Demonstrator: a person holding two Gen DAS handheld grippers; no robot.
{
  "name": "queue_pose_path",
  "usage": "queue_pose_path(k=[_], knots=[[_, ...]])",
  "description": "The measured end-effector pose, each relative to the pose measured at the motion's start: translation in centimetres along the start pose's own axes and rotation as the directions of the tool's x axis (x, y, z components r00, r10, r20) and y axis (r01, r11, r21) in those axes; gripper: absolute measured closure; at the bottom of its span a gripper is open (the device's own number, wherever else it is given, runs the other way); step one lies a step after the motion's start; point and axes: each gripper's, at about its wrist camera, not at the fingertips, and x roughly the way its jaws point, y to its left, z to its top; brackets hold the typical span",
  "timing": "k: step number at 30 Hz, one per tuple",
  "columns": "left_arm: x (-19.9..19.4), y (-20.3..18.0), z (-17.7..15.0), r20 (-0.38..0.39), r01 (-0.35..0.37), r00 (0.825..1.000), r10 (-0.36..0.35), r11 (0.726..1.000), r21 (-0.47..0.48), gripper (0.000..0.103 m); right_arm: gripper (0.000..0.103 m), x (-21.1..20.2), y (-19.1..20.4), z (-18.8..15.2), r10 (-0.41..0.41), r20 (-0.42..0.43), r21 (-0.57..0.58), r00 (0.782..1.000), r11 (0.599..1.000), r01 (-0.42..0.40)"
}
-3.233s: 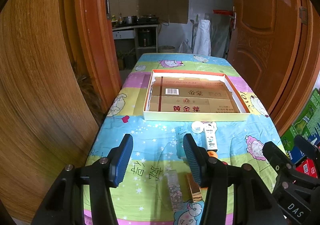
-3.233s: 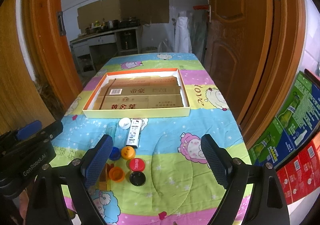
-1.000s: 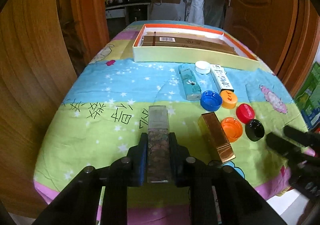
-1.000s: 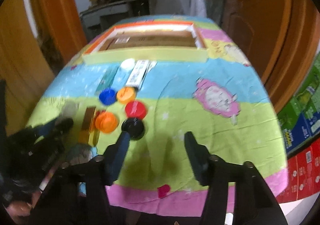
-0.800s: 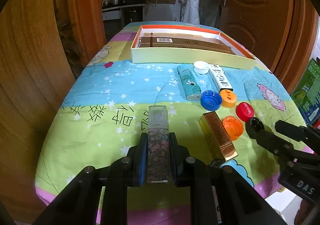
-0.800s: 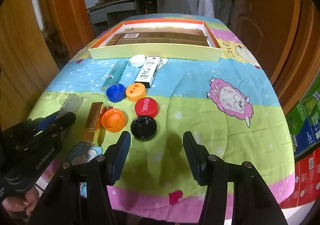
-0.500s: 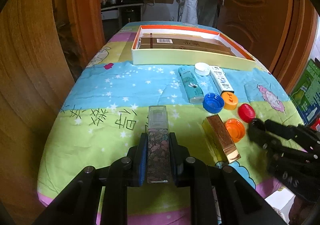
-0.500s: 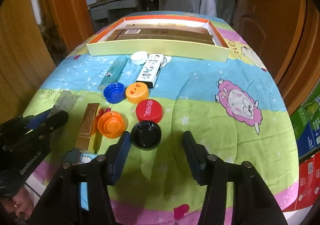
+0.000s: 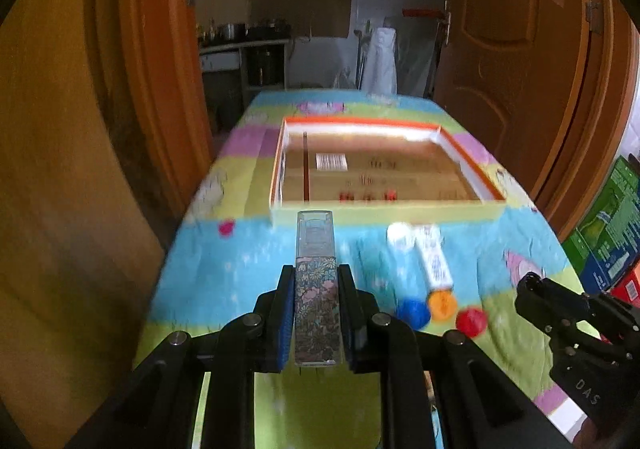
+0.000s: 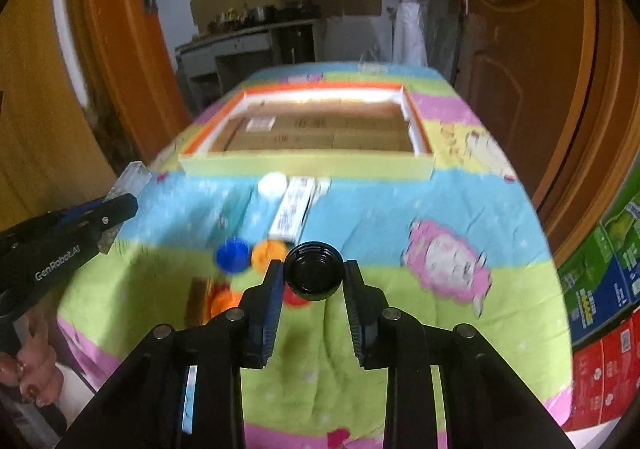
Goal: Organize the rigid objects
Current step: 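Carry the glitter tube and black cap over the cardboard tray box with both grippers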
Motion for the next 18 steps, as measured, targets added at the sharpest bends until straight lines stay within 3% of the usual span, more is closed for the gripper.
queue_pose_path(k=[11, 18], knots=[[2.7, -0.3, 8.7, 0.053, -0.018, 0.998, 0.019, 1.0, -0.019, 0.083, 0.073, 1.0, -2.2, 9.1, 0.022, 0.103, -0.037, 0.994, 0.999, -0.018], [6.4, -0.5, 14.3, 0.06, -0.028, 0.998, 0.03, 0.999, -0.032, 0.083, 0.073, 4.1, -3.7, 14.5, 0.057, 0.109, -0.045, 0.992, 0.998, -0.053]])
